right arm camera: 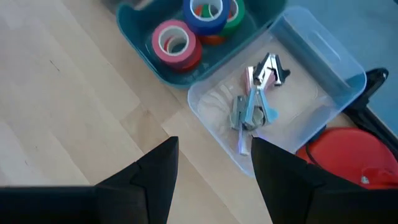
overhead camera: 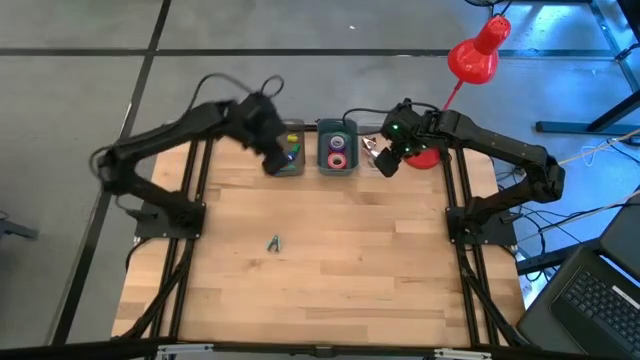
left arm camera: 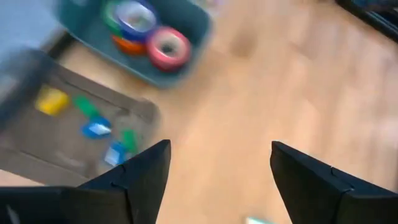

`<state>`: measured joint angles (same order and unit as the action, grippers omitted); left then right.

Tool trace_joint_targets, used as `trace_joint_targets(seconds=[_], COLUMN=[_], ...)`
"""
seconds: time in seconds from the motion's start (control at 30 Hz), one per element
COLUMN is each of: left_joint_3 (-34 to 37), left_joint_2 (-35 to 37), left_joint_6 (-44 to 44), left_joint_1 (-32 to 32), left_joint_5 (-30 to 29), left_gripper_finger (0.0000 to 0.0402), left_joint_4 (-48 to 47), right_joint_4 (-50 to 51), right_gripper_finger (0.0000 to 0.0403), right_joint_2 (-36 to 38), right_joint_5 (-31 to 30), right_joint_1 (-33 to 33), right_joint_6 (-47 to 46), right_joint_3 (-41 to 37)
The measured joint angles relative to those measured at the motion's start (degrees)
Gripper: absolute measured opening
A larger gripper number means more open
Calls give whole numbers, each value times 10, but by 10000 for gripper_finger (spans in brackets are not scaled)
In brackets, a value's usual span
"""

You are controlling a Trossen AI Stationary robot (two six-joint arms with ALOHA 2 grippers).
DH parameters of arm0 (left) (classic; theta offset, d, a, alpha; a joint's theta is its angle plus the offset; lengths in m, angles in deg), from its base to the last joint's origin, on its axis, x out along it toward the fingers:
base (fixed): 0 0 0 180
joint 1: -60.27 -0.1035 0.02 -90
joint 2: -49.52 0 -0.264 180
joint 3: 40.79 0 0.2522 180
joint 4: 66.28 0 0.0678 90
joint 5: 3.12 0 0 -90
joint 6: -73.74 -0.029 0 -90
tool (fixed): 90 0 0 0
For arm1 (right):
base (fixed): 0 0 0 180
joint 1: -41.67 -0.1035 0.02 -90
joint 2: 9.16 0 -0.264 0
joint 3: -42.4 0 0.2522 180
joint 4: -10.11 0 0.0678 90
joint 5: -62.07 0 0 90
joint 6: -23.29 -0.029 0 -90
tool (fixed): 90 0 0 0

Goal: Pick and place Stapler, Stapler remover, tape
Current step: Put the light blue staple remover into the transparent bin

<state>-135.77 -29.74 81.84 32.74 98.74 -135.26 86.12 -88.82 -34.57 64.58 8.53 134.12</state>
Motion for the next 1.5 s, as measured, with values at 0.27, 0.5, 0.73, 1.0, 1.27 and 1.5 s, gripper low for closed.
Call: trace_joint_targets(seconds=[0.27, 0.5, 0.73, 1.0, 1.27, 1.5], left_joint_3=[167, 269, 309, 331, 339, 339], left_joint_2=[137, 174, 139, 73, -12, -54], left_joint_6=[185, 318, 333, 325, 418, 639], left_joint_1=[184, 336, 411, 449, 449, 414], left_joint_5=[-2, -63, -119, -117, -120, -69], left_gripper_finger=[262, 262, 262, 262, 262, 262], left_joint_4=[22, 147, 184, 181, 177, 193], right_joint_4=[-35, -52, -57, -52, -52, -52], right_gripper_finger=[203, 203, 203, 203, 203, 204], right_joint_2=[0, 0, 0, 0, 0, 0], right_joint_5=[0, 0, 2, 7, 7, 7], right_joint_1=[0, 0, 0, -2, -2, -2], right_joint_6=[4, 4, 3, 0, 0, 2], right_joint_3=[0, 0, 0, 0, 0, 0])
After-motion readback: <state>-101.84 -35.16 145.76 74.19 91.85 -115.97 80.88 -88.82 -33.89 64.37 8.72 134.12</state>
